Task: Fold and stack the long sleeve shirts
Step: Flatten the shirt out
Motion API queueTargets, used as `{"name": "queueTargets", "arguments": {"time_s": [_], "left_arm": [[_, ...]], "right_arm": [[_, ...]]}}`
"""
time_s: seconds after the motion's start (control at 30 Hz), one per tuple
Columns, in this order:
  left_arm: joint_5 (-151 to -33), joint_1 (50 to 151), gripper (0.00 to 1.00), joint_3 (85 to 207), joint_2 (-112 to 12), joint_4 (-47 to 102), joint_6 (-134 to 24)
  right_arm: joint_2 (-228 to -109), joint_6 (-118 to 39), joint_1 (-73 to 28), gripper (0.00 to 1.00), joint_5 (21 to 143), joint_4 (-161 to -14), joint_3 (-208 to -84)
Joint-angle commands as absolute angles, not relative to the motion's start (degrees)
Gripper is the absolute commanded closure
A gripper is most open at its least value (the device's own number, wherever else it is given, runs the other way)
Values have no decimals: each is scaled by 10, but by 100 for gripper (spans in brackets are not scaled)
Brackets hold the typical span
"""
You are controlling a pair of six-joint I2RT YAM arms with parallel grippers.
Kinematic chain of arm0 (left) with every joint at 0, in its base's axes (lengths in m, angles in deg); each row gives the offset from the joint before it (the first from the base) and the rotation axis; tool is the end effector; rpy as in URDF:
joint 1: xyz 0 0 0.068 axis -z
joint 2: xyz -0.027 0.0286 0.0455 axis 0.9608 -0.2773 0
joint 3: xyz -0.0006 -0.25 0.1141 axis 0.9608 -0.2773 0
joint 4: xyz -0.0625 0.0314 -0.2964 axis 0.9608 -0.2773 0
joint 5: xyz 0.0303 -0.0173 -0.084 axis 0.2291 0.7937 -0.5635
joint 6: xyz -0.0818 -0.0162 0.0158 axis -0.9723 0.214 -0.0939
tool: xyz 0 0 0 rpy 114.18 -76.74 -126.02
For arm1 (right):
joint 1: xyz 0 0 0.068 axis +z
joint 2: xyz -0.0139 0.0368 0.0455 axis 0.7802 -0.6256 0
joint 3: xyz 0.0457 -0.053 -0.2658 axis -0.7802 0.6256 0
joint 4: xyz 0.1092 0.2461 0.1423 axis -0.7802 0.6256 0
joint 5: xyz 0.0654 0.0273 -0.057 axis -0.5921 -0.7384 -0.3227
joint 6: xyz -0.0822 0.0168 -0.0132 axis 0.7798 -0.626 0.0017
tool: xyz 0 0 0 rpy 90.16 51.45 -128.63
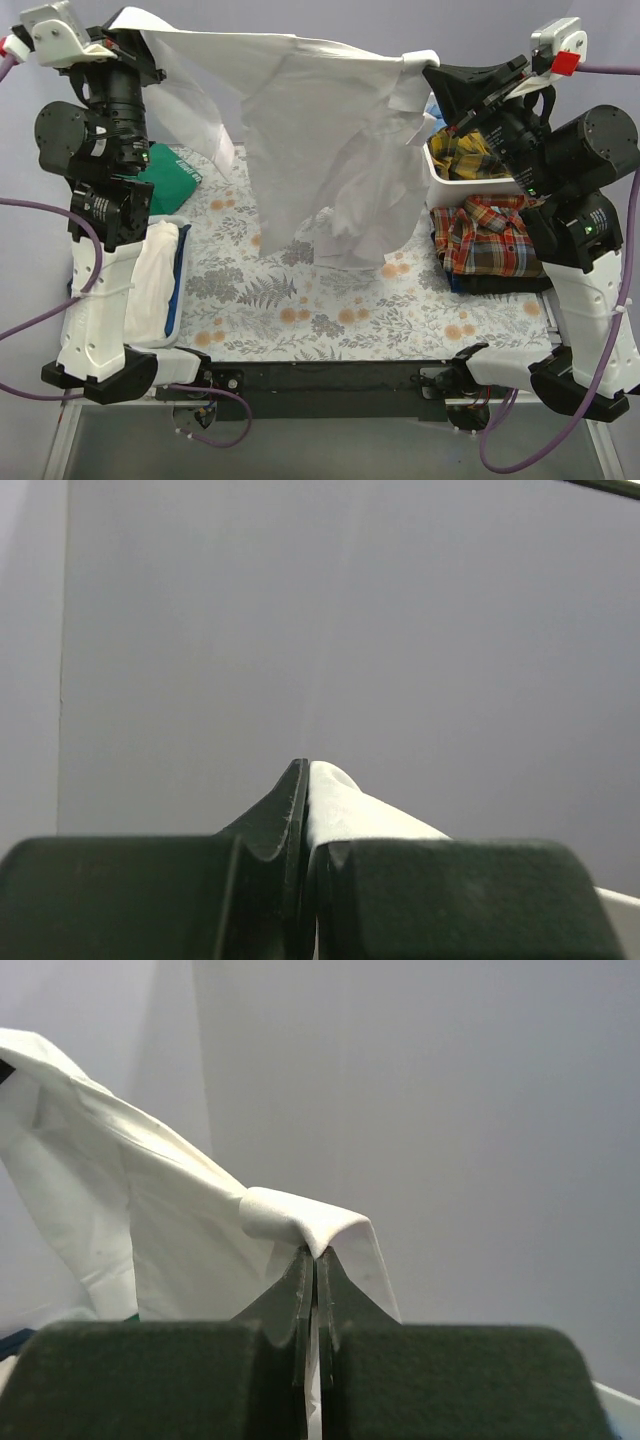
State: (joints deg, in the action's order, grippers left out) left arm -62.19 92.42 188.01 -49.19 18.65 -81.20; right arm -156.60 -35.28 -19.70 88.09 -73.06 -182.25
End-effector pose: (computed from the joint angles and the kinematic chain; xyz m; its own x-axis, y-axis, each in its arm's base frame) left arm 0.2503 -0.0553 0.6801 0.4052 -0.7380 -0.5396 0.3242 0.6678 -0.6700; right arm 0.1957 0.1229 0.6721 0.3680 0.2806 -0.8865 -0.5649 0.8248 0.0266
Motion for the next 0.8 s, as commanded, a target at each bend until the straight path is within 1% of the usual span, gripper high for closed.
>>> {"name": "queueTargets", "arguments": {"time_s": [0.0, 0.07, 0.13, 0.3, 0.4, 0.53, 0.63, 0.73, 0.77], "left_arm": [[-585, 921, 100, 1922, -488, 233, -791], [-582, 921, 100, 1944, -493, 234, -786], [-572, 921, 100, 1939, -490, 244, -778], [-556, 921, 100, 1897, -491, 231, -778], [-557, 921, 100, 1868, -503, 203, -799], [-550, 919, 100, 1784, -517, 195, -835], [-561, 898, 100, 1767, -543, 183, -888], [-621, 834, 100, 1794, -599, 165, -995], [-652, 820, 100, 1828, -614, 162, -1015]], "right_arm": [[-1562, -345, -201, 99, 792, -790, -1847], [-1564, -349, -201, 99, 784, -796, -1846], [-1562, -353, -200, 99, 788, -799, -1834], [-1565, -362, -201, 99, 855, -804, -1777], [-1601, -372, -201, 99, 877, -804, -1740], [-1664, -383, -205, 99, 888, -796, -1724], [-1724, -398, -221, 99, 880, -796, -1747], [-1792, -415, -244, 99, 859, -813, -1809], [-1811, -418, -253, 99, 851, -816, -1837]]}}
